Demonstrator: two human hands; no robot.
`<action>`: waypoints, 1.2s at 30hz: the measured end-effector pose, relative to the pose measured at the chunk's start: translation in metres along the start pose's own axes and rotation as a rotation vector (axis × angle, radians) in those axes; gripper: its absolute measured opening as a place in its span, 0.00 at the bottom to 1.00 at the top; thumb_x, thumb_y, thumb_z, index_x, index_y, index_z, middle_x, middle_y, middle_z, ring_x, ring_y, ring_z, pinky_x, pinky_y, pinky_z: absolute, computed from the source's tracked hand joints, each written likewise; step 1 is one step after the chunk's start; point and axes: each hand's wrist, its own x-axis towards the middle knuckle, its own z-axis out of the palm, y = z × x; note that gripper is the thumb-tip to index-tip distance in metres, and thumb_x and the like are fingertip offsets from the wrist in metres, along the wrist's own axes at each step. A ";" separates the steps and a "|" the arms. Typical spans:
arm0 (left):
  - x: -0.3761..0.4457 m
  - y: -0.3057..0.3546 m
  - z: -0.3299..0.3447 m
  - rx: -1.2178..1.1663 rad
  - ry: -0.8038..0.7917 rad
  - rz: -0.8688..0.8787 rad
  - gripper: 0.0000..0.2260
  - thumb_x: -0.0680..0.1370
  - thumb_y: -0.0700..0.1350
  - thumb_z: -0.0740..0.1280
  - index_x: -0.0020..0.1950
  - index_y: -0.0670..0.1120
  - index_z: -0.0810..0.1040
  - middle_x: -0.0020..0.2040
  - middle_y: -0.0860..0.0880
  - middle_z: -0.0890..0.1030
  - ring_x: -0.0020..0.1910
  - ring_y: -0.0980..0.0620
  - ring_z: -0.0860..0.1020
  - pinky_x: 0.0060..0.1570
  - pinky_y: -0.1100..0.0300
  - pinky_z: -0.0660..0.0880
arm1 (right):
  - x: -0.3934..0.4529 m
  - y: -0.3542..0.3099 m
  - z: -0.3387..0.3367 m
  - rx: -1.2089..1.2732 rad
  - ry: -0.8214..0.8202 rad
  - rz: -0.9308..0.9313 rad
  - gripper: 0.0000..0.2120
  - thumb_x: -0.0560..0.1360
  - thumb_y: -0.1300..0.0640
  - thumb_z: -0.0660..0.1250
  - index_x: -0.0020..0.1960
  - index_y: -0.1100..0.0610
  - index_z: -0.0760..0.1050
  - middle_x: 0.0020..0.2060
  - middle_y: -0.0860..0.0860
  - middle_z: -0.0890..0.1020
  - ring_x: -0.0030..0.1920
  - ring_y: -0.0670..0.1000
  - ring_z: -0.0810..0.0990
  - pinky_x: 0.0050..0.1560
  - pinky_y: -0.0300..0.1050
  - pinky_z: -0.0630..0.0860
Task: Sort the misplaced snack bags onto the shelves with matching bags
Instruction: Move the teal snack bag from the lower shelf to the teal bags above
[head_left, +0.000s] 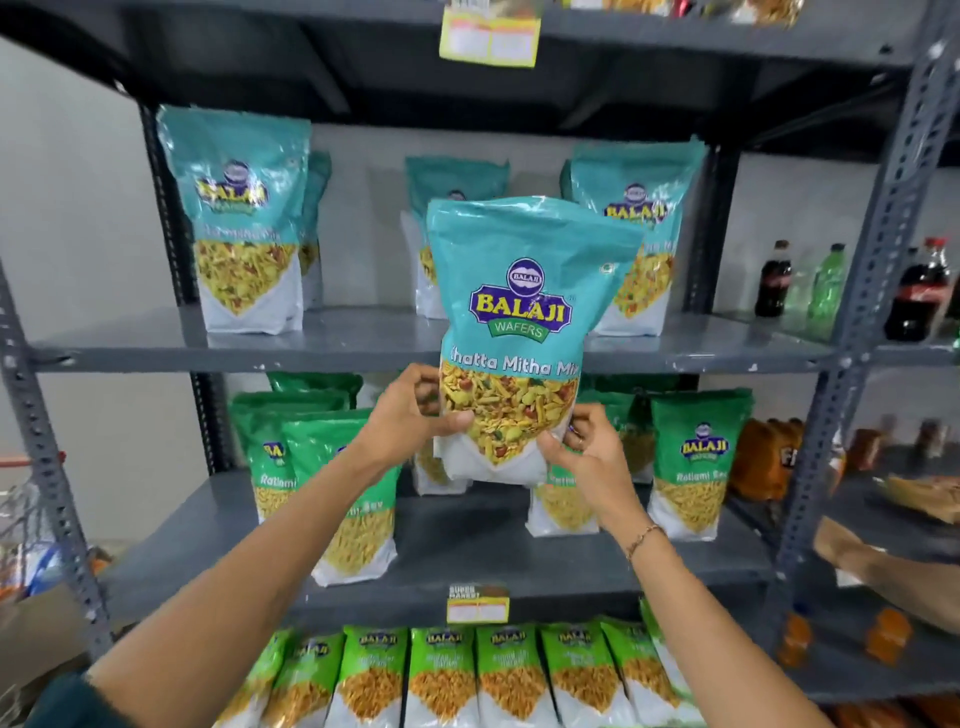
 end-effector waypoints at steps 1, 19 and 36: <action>0.005 0.007 -0.005 0.005 0.015 0.017 0.20 0.66 0.40 0.76 0.51 0.47 0.70 0.49 0.47 0.82 0.44 0.55 0.80 0.38 0.70 0.76 | 0.009 -0.006 0.002 0.010 -0.015 -0.008 0.13 0.69 0.61 0.71 0.49 0.52 0.70 0.50 0.51 0.81 0.51 0.49 0.80 0.50 0.41 0.78; 0.125 0.042 -0.083 0.113 0.195 0.077 0.23 0.65 0.44 0.76 0.55 0.46 0.69 0.48 0.47 0.82 0.51 0.47 0.80 0.55 0.52 0.76 | 0.175 -0.049 0.053 -0.041 -0.161 -0.065 0.14 0.70 0.61 0.71 0.51 0.57 0.69 0.45 0.47 0.80 0.45 0.40 0.80 0.47 0.37 0.78; 0.218 -0.011 -0.069 0.063 0.236 0.024 0.23 0.67 0.41 0.75 0.56 0.44 0.68 0.47 0.53 0.76 0.53 0.50 0.75 0.54 0.58 0.73 | 0.271 0.007 0.057 -0.154 -0.157 0.063 0.14 0.70 0.60 0.71 0.50 0.55 0.68 0.52 0.53 0.79 0.54 0.52 0.78 0.55 0.50 0.76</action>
